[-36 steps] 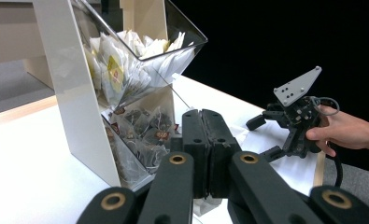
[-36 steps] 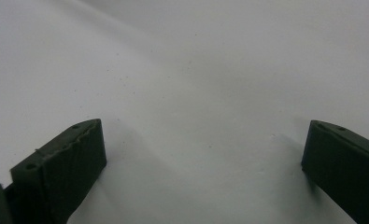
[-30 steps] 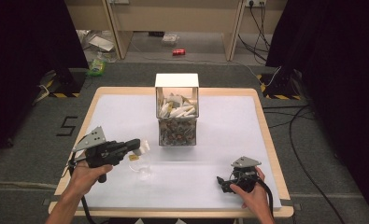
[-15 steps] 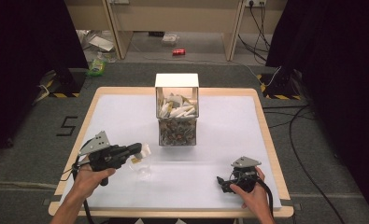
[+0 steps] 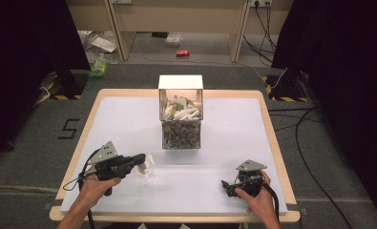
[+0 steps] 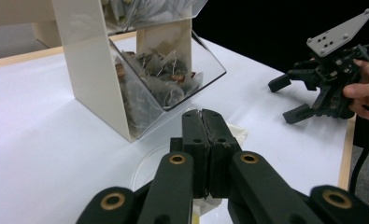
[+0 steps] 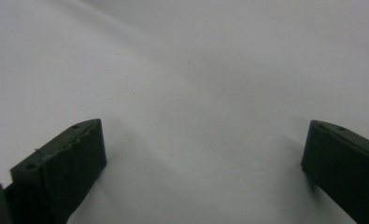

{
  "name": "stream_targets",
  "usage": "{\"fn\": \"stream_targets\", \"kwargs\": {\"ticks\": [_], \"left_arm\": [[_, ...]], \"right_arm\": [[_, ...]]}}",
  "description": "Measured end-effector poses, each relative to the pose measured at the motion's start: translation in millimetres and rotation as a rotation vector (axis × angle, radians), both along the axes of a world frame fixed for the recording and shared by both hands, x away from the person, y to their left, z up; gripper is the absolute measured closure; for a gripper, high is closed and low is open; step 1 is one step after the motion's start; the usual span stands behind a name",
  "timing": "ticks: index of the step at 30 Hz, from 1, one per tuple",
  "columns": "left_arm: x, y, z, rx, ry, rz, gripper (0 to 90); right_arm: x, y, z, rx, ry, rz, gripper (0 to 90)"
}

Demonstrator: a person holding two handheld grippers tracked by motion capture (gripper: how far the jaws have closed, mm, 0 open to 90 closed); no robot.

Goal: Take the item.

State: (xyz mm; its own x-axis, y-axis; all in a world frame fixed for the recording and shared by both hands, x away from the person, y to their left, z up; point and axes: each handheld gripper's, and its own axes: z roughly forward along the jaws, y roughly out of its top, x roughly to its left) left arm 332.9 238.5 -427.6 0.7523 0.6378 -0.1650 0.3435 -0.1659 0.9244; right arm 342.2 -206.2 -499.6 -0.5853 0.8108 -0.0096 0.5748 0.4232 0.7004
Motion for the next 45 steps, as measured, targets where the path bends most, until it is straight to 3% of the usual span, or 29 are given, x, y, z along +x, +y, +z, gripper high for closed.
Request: {"fn": "stream_targets", "kwargs": {"ticks": [2, 9, 28, 33, 45], "left_arm": [[-1.3, -2.2, -3.5, 0.032, -0.010, 0.012, 88.1], [-3.1, -2.3, -10.6, 0.061, -0.005, 0.026, 87.8], [-3.9, 7.6, -6.2, -0.001, 0.011, 0.046, 73.1], [-1.2, 11.9, -2.7, -0.049, 0.041, 0.049, 62.6], [0.7, 28.4, 3.7, -0.059, 0.055, 0.092, 43.7]], "right_arm": [[0.0, -0.1, 0.0, -0.001, 0.000, 0.000, 0.4], [0.0, 0.0, 0.0, -0.001, 0.000, 0.000, 0.4], [0.1, -0.1, -0.1, 0.000, -0.001, 0.001, 0.4], [0.0, 0.0, 0.0, 0.000, 0.000, 0.000, 0.4], [0.0, 0.0, 0.0, 0.000, 0.000, 0.000, 0.4]]}}
